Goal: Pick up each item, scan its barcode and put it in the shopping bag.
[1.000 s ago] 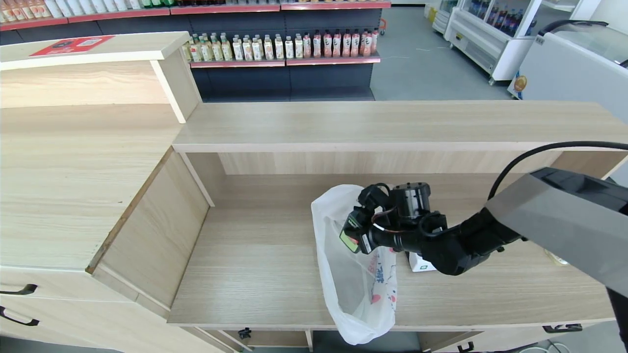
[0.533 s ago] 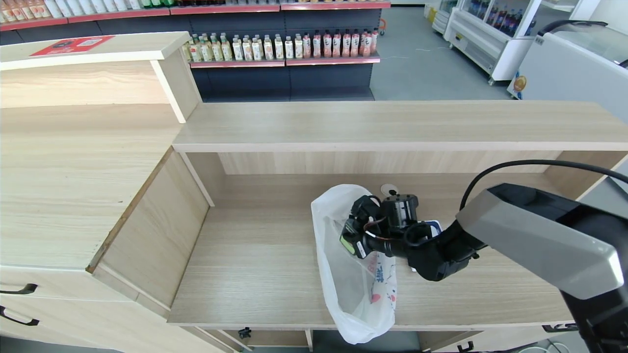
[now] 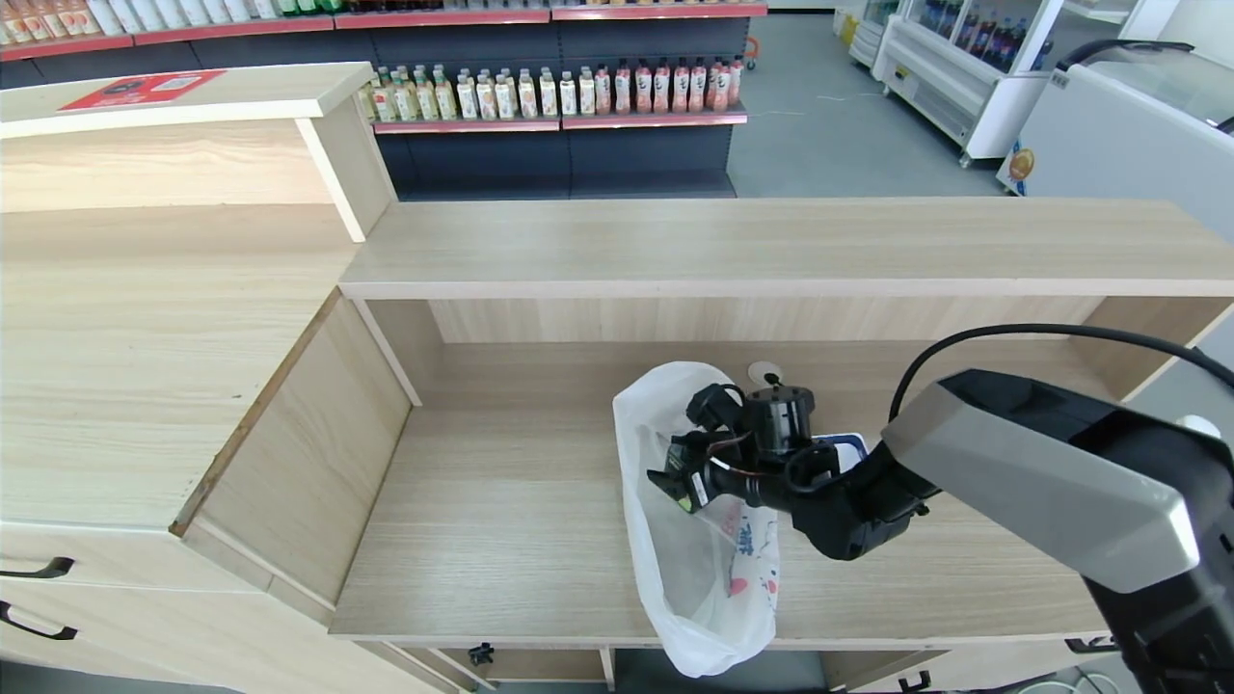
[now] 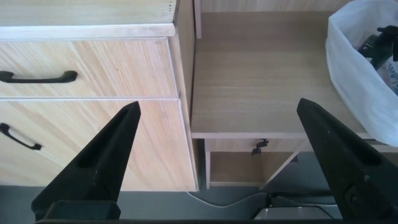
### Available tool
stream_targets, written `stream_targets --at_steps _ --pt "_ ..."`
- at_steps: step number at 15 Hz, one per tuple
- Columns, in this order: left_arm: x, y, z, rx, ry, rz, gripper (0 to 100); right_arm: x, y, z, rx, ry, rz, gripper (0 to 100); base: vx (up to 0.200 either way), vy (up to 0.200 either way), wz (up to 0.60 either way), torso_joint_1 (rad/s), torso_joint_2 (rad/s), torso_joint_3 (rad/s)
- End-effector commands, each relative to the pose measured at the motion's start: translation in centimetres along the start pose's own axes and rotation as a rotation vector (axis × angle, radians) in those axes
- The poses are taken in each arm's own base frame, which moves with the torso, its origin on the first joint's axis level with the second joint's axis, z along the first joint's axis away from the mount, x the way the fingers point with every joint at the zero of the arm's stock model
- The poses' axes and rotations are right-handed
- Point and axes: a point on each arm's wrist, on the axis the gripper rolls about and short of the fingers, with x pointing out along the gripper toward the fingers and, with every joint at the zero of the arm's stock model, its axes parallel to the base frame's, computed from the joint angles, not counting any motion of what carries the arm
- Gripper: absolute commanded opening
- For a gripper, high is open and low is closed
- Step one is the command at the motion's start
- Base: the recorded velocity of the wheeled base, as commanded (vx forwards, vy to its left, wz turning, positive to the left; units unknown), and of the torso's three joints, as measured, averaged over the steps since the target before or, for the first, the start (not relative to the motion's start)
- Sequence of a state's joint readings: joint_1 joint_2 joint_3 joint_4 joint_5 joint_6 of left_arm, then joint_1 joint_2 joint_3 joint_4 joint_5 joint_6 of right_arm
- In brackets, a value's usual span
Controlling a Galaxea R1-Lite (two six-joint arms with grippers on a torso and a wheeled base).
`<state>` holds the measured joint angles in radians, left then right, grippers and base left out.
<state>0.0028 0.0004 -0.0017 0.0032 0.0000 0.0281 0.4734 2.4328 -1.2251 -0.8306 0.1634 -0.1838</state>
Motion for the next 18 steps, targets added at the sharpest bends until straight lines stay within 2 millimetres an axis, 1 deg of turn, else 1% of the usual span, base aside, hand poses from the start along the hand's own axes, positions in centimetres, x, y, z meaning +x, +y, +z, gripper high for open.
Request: stream_targets --at_steps 1,2,3,4,5,6,7,8,10,11,12,13,14,15,16,18 --pt "0.0 0.0 0.0 0.001 0.0 0.0 100 -0.7 -0.2 3.5 0.046 -0.096 -0.009 100 0.0 0.0 0.0 0.0 0.0 0.0" --pt "0.0 0.0 0.0 0.003 0.0 0.0 100 -1.4 0.3 5.6 0.082 -0.147 -0.006 100 0.0 0.0 0.0 0.0 0.0 0.0" --pt "0.0 0.0 0.0 0.001 0.0 0.0 100 -2.3 1.0 7.2 0.136 -0.169 0.005 100 0.0 0.0 0.0 0.0 0.0 0.0" --pt "0.0 0.0 0.0 -0.004 0.0 0.0 100 -3.6 1.6 8.9 0.201 -0.154 0.006 100 0.0 0.0 0.0 0.0 0.0 0.0" --pt "0.0 0.0 0.0 -0.007 0.0 0.0 100 -5.2 1.7 10.2 0.251 -0.136 0.001 100 0.0 0.0 0.0 0.0 0.0 0.0" --pt "0.0 0.0 0.0 -0.007 0.0 0.0 100 -6.1 1.6 10.8 0.279 -0.128 -0.002 100 0.0 0.0 0.0 0.0 0.0 0.0" --pt "0.0 0.0 0.0 -0.008 0.0 0.0 100 -7.9 0.5 11.3 0.306 -0.129 -0.028 100 0.0 0.0 0.0 0.0 0.0 0.0" --pt "0.0 0.0 0.0 -0.01 0.0 0.0 100 -8.9 -0.4 11.1 0.315 -0.125 -0.053 100 0.0 0.0 0.0 0.0 0.0 0.0" --pt "0.0 0.0 0.0 -0.022 0.001 0.0 100 -13.9 -2.6 10.5 0.317 -0.114 -0.134 100 0.0 0.0 0.0 0.0 0.0 0.0" --pt "0.0 0.0 0.0 -0.022 0.001 0.0 100 -16.2 -3.5 9.8 0.315 -0.102 -0.174 100 0.0 0.0 0.0 0.0 0.0 0.0" --pt "0.0 0.0 0.0 -0.022 0.001 0.0 100 -17.8 -4.0 9.1 0.323 -0.09 -0.204 100 0.0 0.0 0.0 0.0 0.0 0.0" --pt "0.0 0.0 0.0 -0.02 0.001 0.0 100 -19.9 -4.6 8.0 0.34 -0.07 -0.246 100 0.0 0.0 0.0 0.0 0.0 0.0" --pt "0.0 0.0 0.0 -0.022 0.0 0.0 100 -21.3 -5.1 7.1 0.357 -0.053 -0.28 100 0.0 0.0 0.0 0.0 0.0 0.0" --pt "0.0 0.0 0.0 -0.023 0.0 0.0 100 -22.1 -5.3 6.5 0.366 -0.044 -0.296 100 0.0 -0.2 0.0 0.002 0.01 0.007" --pt "0.0 0.0 0.0 -0.023 0.0 0.0 100 -23.4 -5.5 5.6 0.383 -0.028 -0.321 100 0.0 -0.2 0.0 -0.002 0.0 0.002" --pt "0.0 0.0 0.0 -0.023 0.0 0.0 100 -24.4 -5.4 5.1 0.392 -0.02 -0.334 100 0.0 -0.2 0.0 -0.002 0.0 0.005"
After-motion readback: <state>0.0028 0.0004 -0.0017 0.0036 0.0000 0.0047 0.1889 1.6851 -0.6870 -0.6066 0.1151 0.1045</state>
